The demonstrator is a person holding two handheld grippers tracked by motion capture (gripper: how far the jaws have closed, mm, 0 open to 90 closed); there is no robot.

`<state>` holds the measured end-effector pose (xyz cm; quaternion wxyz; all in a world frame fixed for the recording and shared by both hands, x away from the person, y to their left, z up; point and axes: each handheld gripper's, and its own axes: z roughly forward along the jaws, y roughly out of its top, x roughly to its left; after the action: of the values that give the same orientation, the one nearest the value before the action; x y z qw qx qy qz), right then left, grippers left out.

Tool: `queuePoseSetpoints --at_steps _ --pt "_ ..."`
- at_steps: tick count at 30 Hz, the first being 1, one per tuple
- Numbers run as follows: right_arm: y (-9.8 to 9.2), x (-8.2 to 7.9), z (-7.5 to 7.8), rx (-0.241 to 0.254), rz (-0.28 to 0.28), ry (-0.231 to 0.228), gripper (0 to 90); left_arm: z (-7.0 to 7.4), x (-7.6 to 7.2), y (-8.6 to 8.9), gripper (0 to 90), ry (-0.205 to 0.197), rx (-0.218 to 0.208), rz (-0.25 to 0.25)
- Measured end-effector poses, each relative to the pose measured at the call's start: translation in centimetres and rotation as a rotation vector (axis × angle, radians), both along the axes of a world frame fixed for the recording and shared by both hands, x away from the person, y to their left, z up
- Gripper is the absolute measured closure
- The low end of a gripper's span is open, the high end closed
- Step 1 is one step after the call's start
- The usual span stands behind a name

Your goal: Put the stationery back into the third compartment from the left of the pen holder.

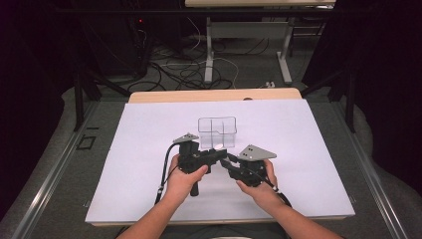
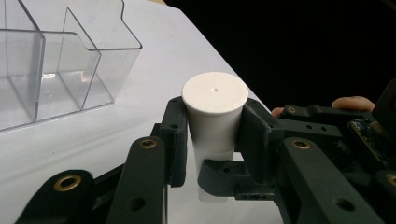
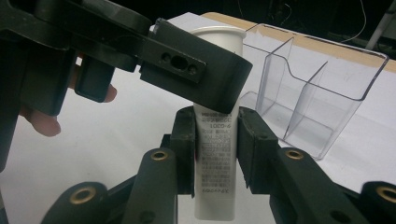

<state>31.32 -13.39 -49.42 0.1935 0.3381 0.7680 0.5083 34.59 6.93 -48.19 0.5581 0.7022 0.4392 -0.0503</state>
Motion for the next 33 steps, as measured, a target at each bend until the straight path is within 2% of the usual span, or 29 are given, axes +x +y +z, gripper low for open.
queuePoseSetpoints --at_steps 6,9,17,21,24,26,27,28,33 --pt "0.0 0.1 -0.1 -0.014 0.005 0.002 69.5 -0.2 0.0 0.0 66.2 0.013 -0.006 0.007" --pt "0.1 0.0 -0.2 -0.015 -0.01 -0.002 69.5 -0.2 0.0 0.1 66.3 0.024 -0.006 0.007" --pt "0.1 0.0 -0.2 -0.019 0.007 0.003 69.4 -0.2 0.1 0.1 66.5 0.043 -0.008 0.003" --pt "0.1 0.2 -0.3 -0.02 0.011 0.021 68.8 -0.4 0.3 0.1 66.6 0.069 -0.004 -0.001" --pt "0.0 0.3 -0.3 -0.014 0.013 0.029 66.6 -0.4 0.4 0.1 66.7 0.068 0.005 -0.001" --pt "-0.3 0.3 0.0 -0.011 0.018 0.041 60.3 -0.4 0.6 0.1 66.7 0.065 0.007 0.011" --pt "-0.3 0.3 0.0 -0.011 0.018 0.041 60.3 -0.4 0.7 0.1 66.7 0.063 0.009 0.011" --pt "-0.6 0.3 0.0 0.006 0.015 0.036 56.2 -0.4 0.8 0.1 66.7 0.064 0.006 0.02" --pt "-1.1 0.7 0.0 -0.008 0.0 0.057 49.0 -0.2 1.3 0.2 66.6 0.052 0.025 0.037"
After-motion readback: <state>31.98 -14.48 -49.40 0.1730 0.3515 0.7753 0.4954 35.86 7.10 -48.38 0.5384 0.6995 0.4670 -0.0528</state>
